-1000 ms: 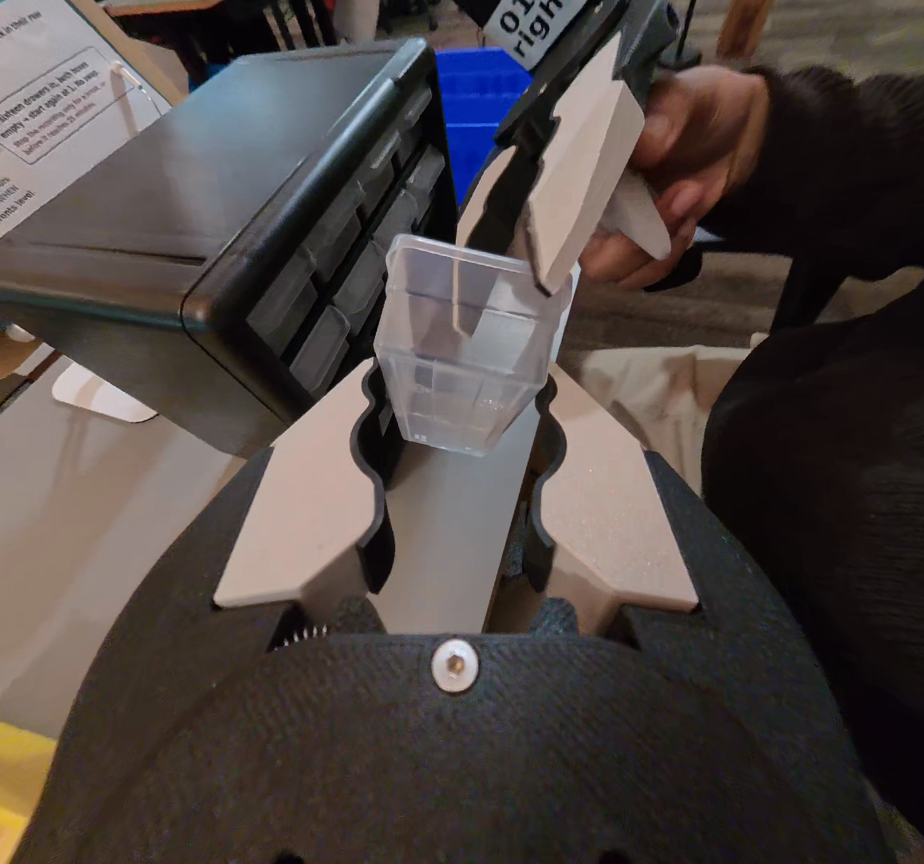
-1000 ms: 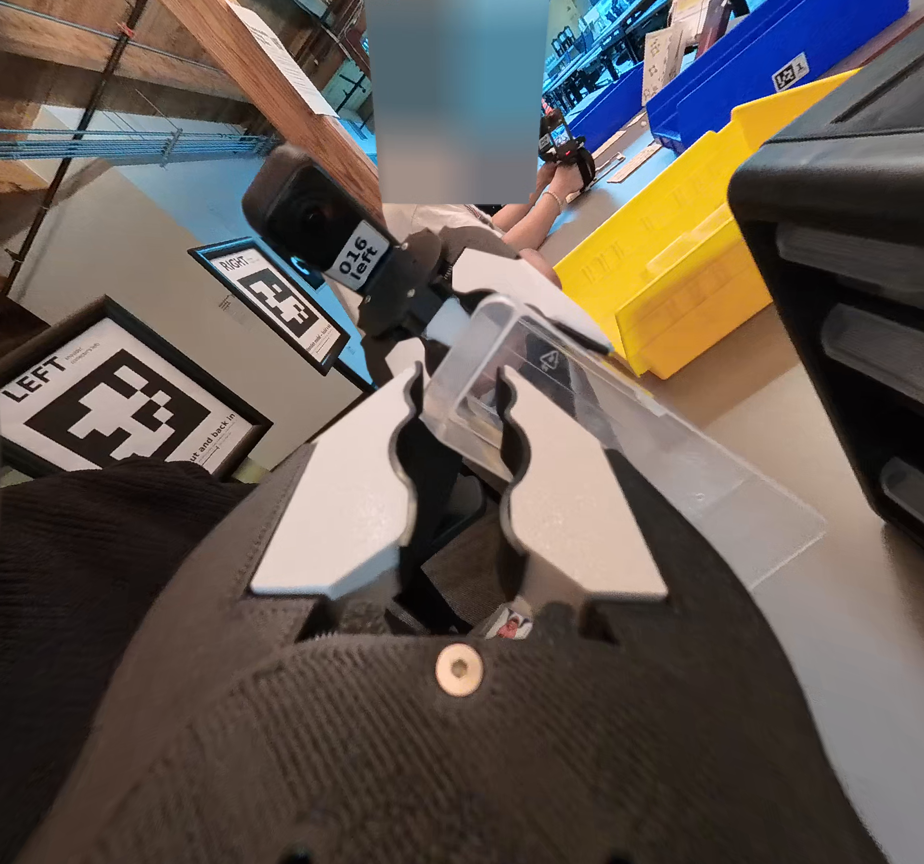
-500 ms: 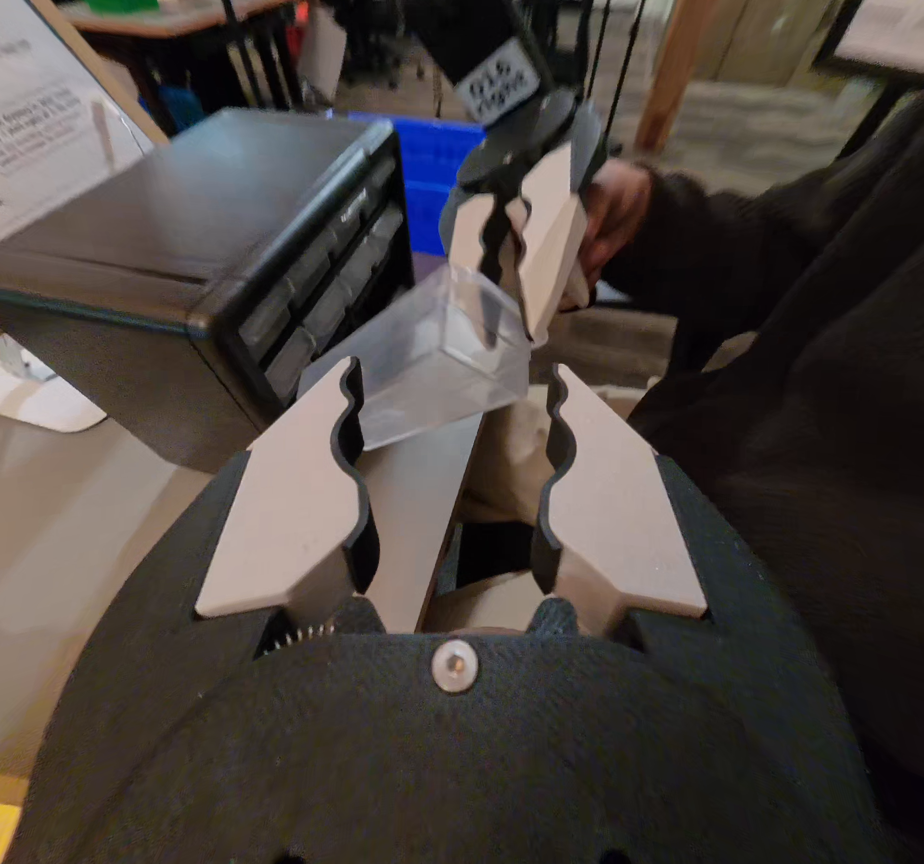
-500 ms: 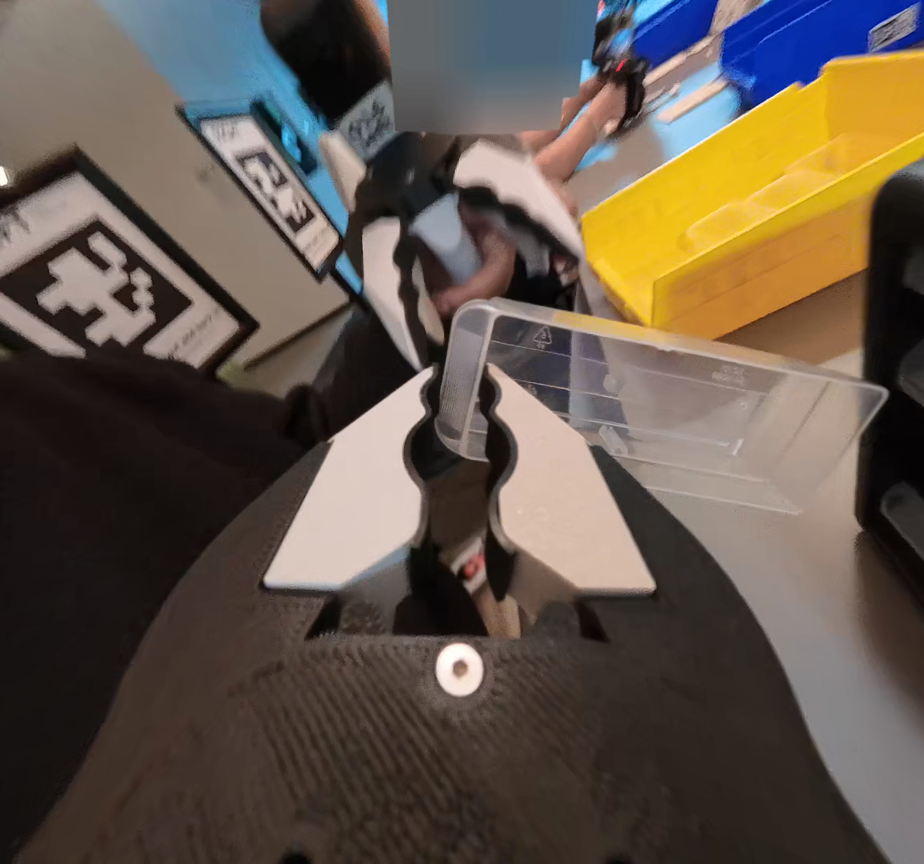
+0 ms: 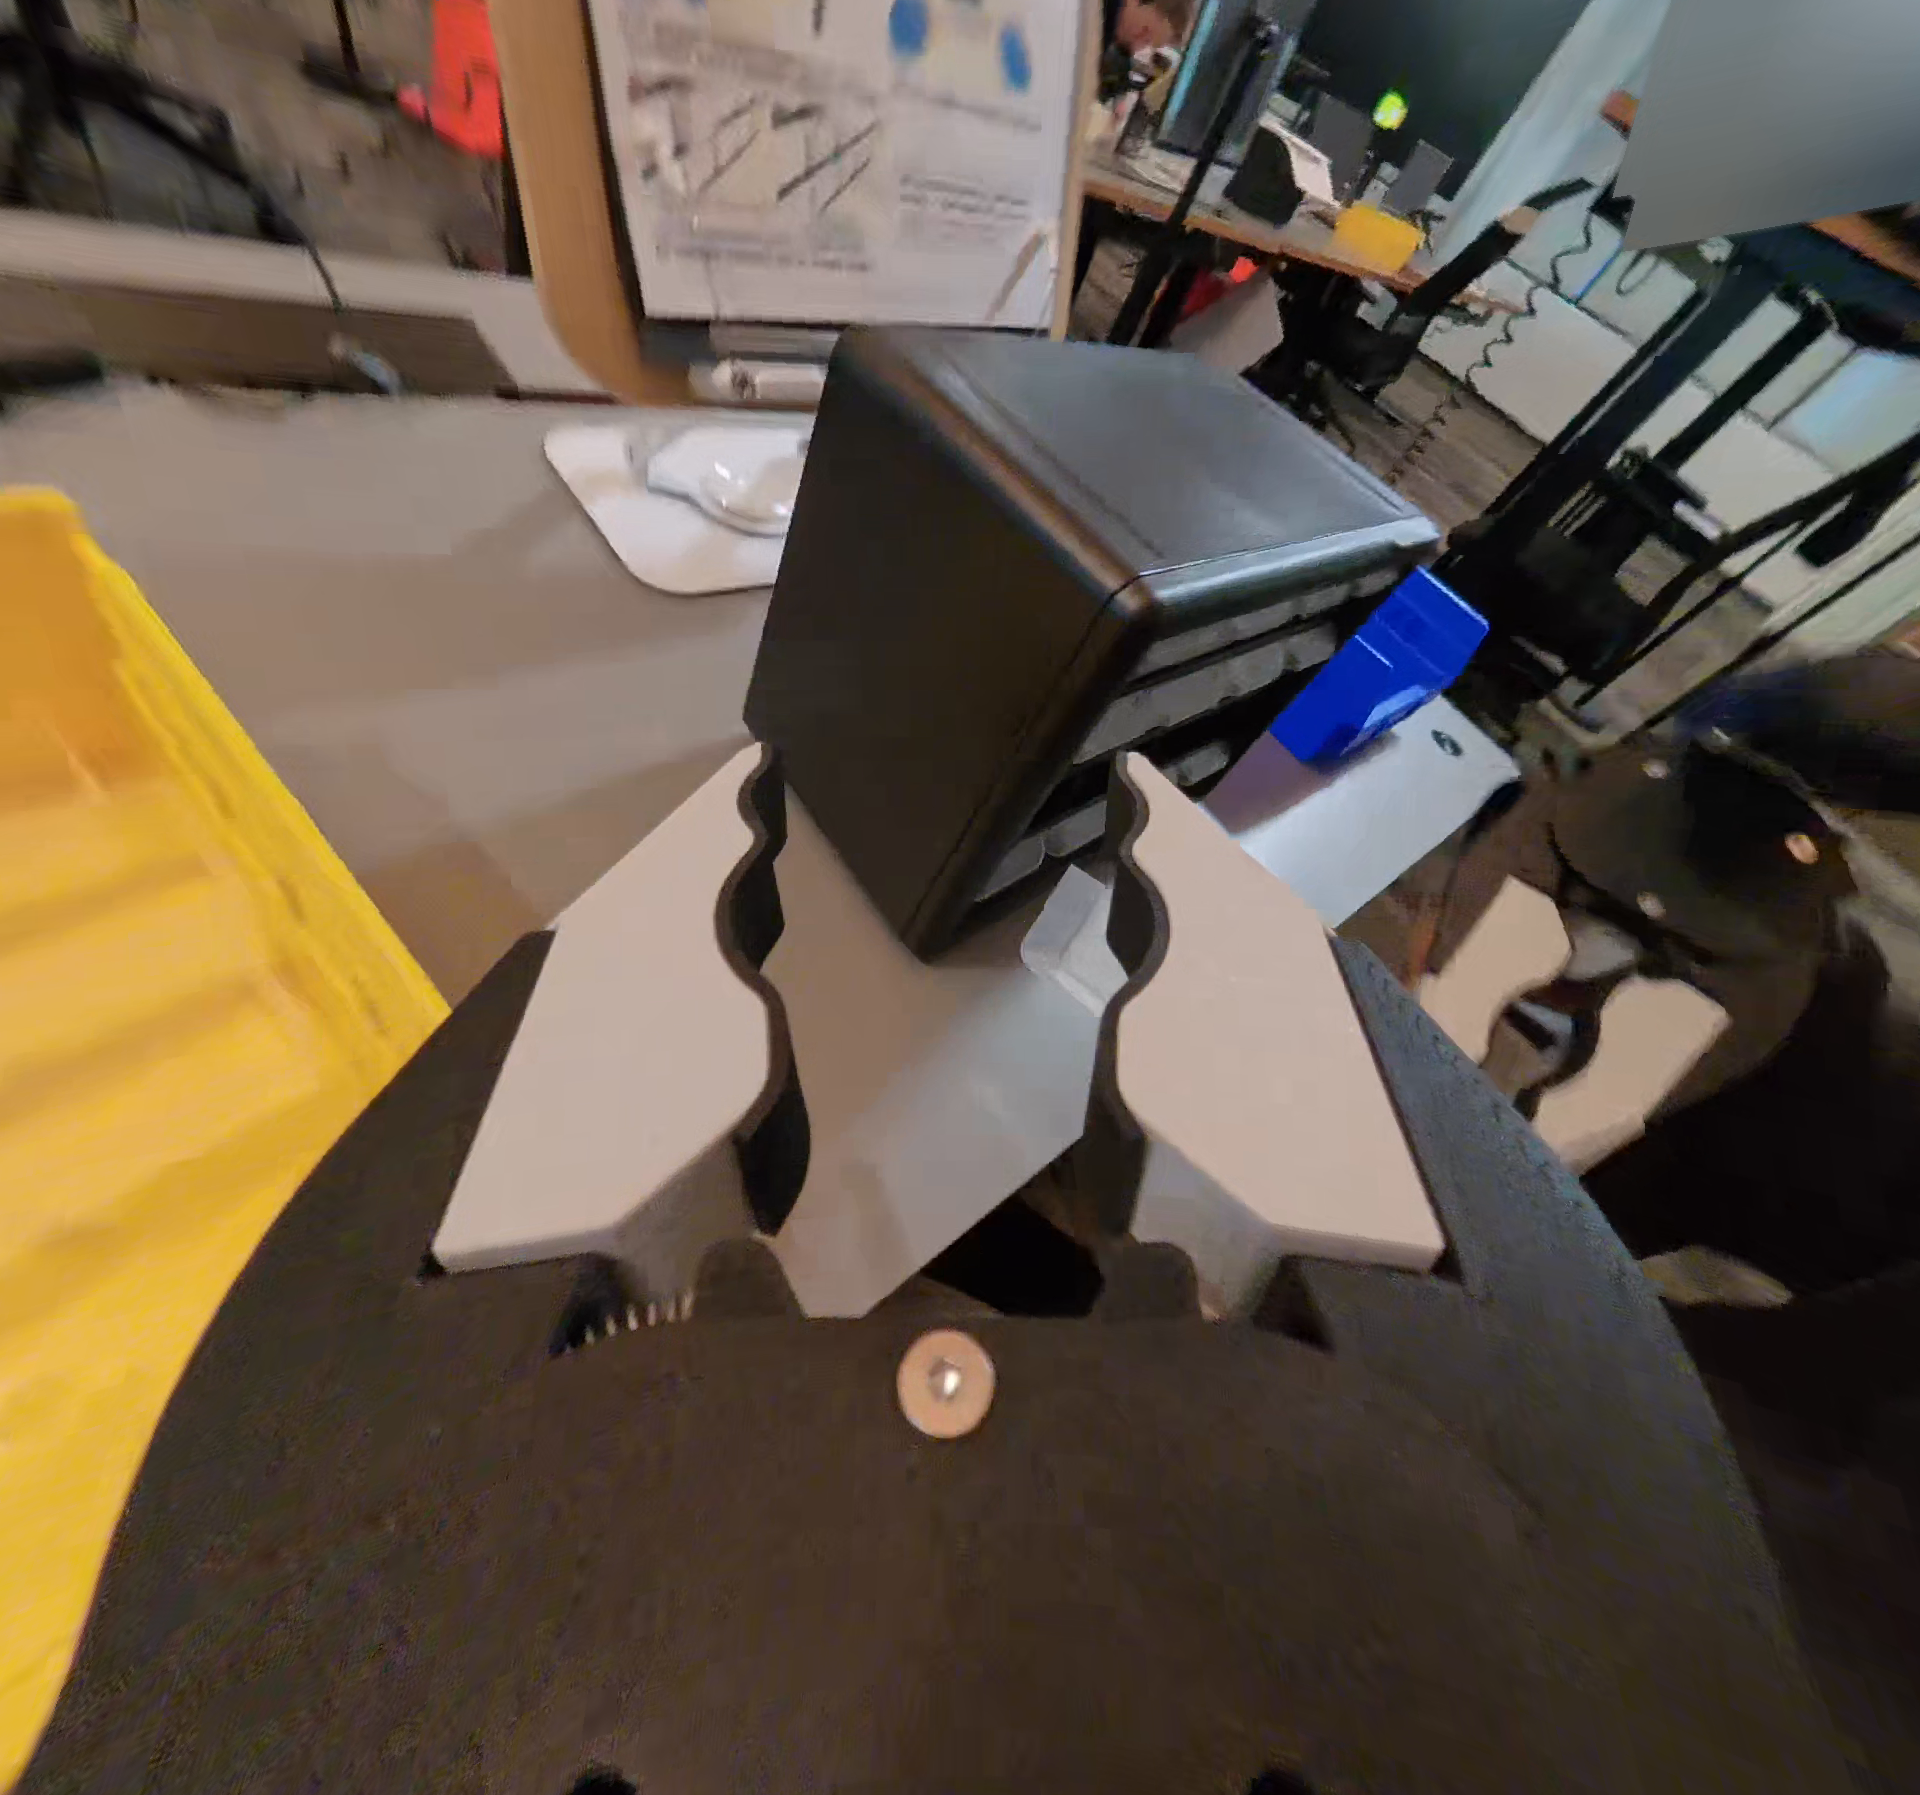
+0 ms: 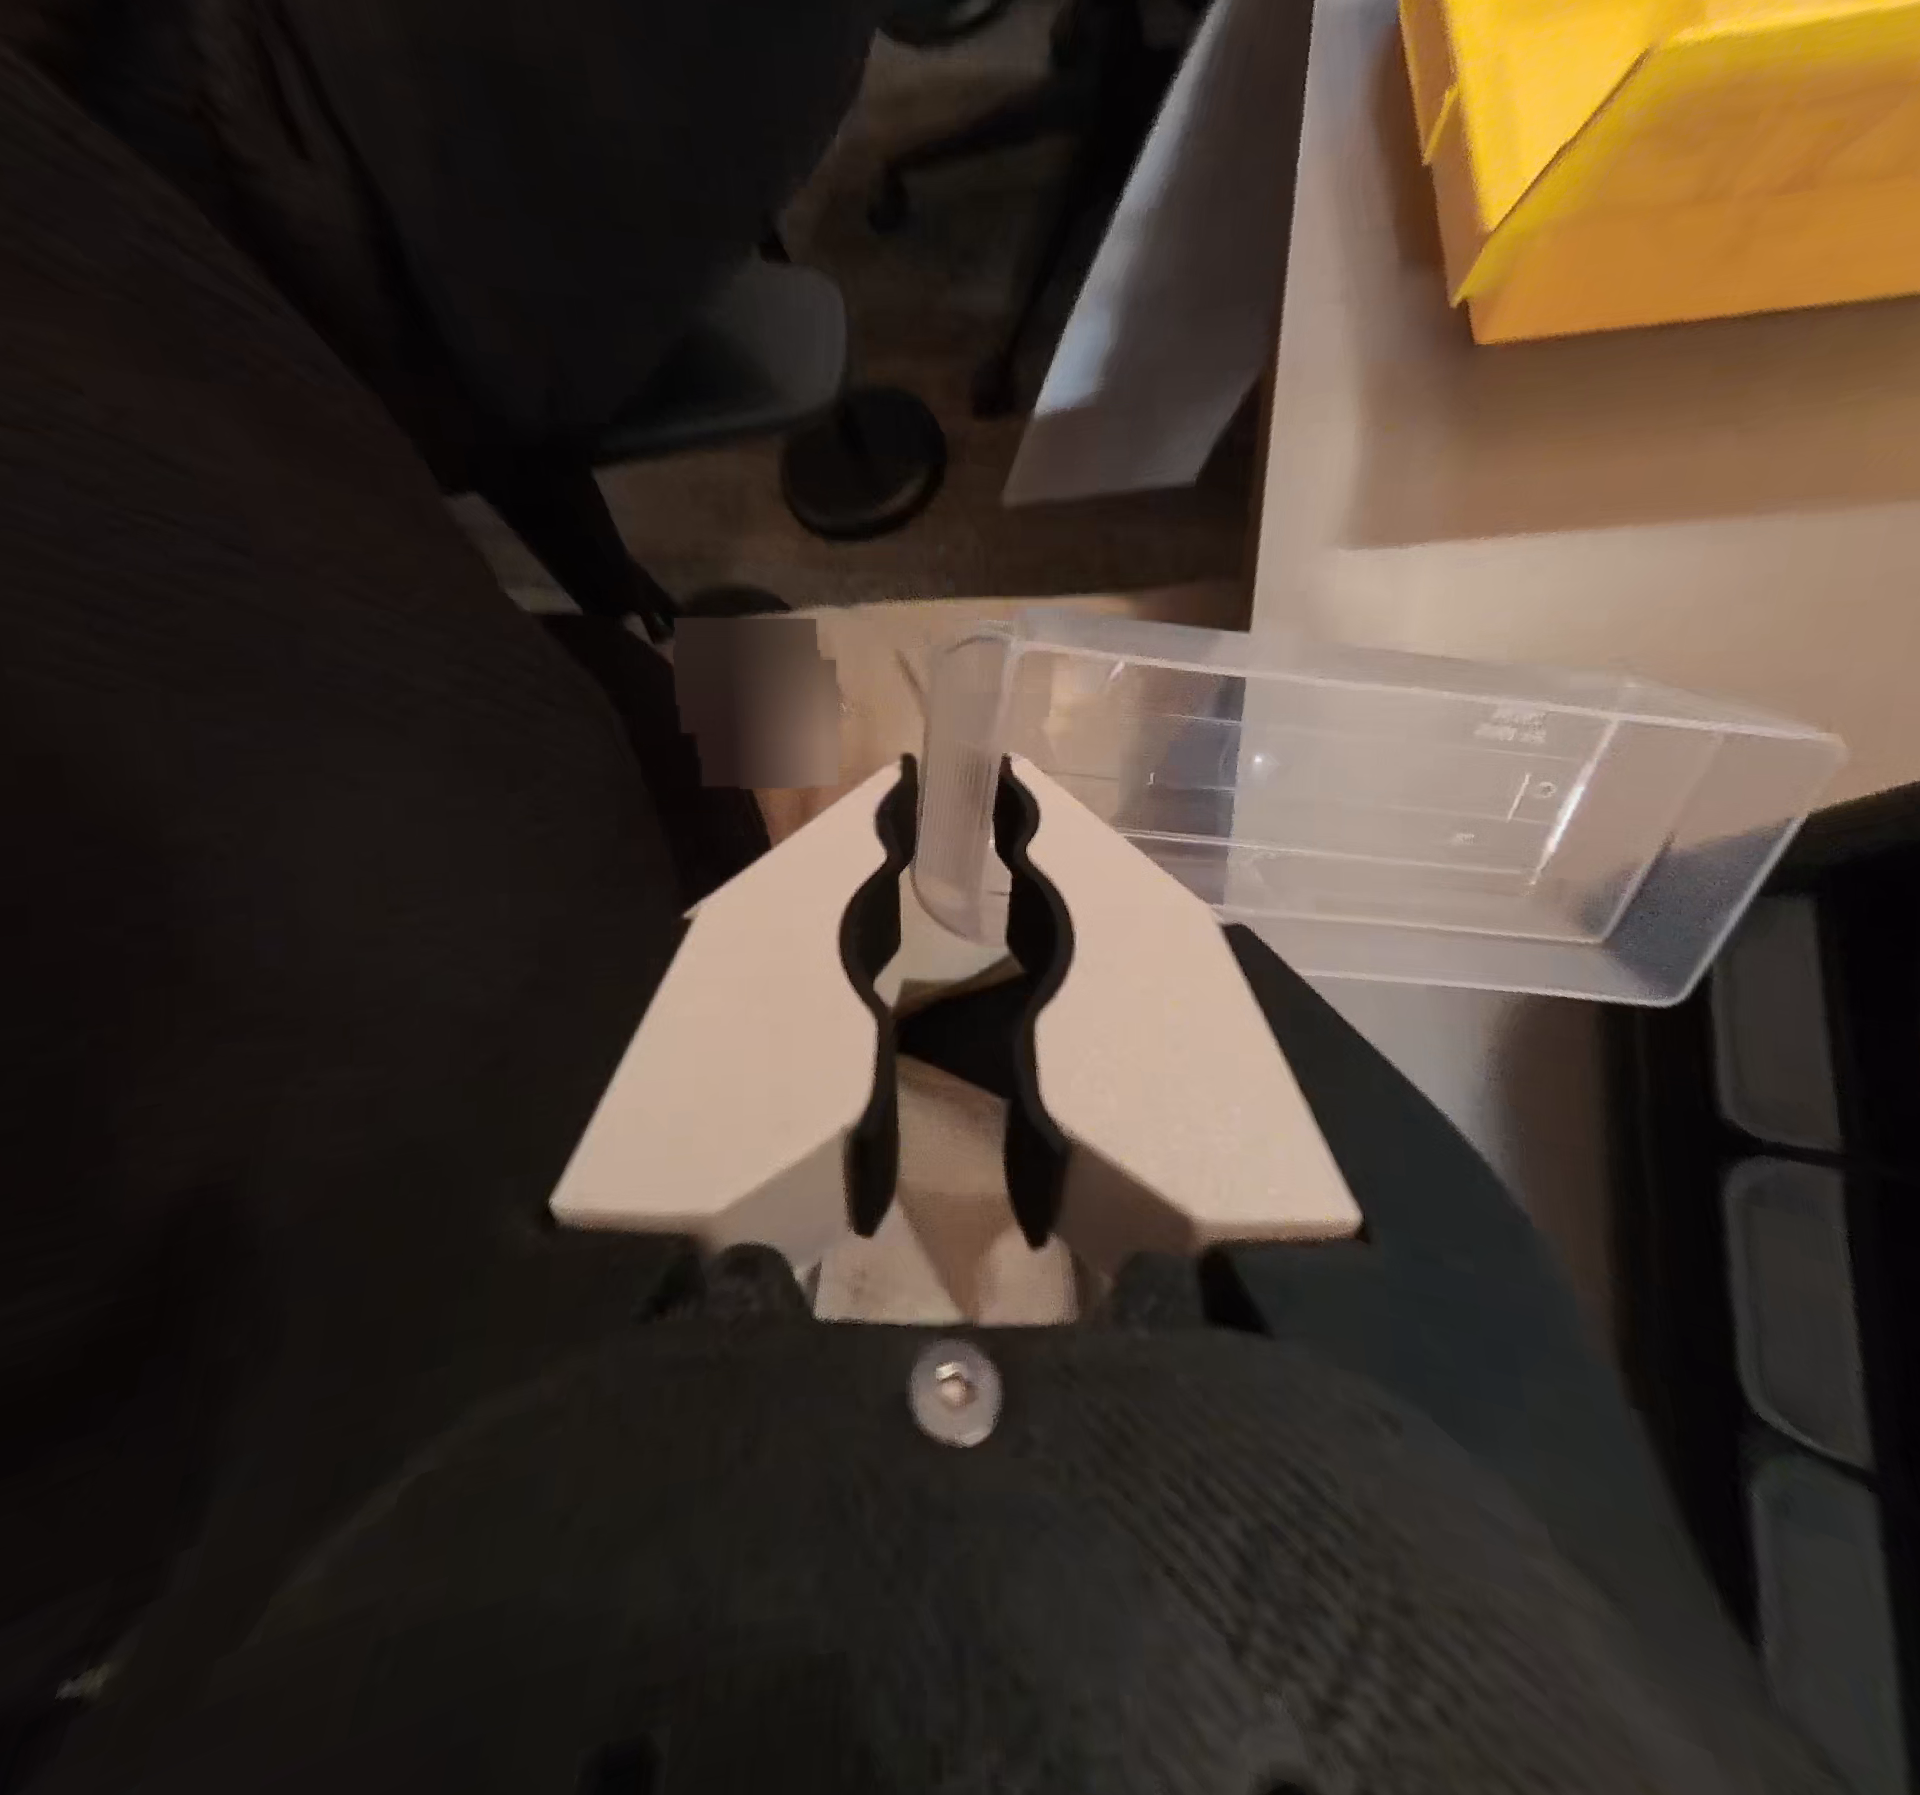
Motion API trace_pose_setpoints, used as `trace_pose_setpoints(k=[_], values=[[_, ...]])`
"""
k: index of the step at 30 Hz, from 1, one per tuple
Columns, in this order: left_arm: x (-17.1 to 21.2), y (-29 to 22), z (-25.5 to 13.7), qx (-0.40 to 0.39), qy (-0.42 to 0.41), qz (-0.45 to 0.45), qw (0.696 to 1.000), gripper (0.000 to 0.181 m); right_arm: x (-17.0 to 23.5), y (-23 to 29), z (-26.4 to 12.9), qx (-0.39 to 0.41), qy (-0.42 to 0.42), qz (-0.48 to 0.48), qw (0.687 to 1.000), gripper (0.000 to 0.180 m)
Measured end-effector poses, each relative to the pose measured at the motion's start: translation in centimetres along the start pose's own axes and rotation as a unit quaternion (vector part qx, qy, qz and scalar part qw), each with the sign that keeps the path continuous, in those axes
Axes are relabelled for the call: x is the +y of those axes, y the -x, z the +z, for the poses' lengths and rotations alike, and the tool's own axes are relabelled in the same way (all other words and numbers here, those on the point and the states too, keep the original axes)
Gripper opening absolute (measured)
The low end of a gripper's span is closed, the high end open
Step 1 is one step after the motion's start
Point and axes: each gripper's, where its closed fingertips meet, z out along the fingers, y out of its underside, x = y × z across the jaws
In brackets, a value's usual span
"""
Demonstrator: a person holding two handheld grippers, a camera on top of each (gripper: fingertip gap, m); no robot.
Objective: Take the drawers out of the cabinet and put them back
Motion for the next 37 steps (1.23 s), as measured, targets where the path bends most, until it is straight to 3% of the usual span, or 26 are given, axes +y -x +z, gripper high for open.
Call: trace_pose_setpoints(k=[6,9,15,25,37], values=[[5.3,0.6,8.9,0.032,0.028,-0.095,0.995,0.06,3.0,-0.1,1.0,0.014,0.084,-0.033,0.996,0.013],[7.0,1.8,10.8,0.004,0.011,-0.117,0.993,0.059,4.3,-0.2,1.1,0.014,0.118,-0.04,0.992,0.013],[7.9,2.1,10.4,0.009,-0.102,-0.196,0.975,0.053,6.1,-0.8,0.7,0.02,0.155,-0.05,0.986,0.013],[13.0,1.7,12.5,-0.023,-0.008,-0.076,0.997,0.053,5.6,-2.2,-0.7,0.008,0.094,-0.032,0.995,0.013],[12.4,2.0,12.2,0.017,-0.041,-0.157,0.987,0.052,6.3,-3.8,-0.4,0.097,0.177,-0.093,0.975,0.013]])
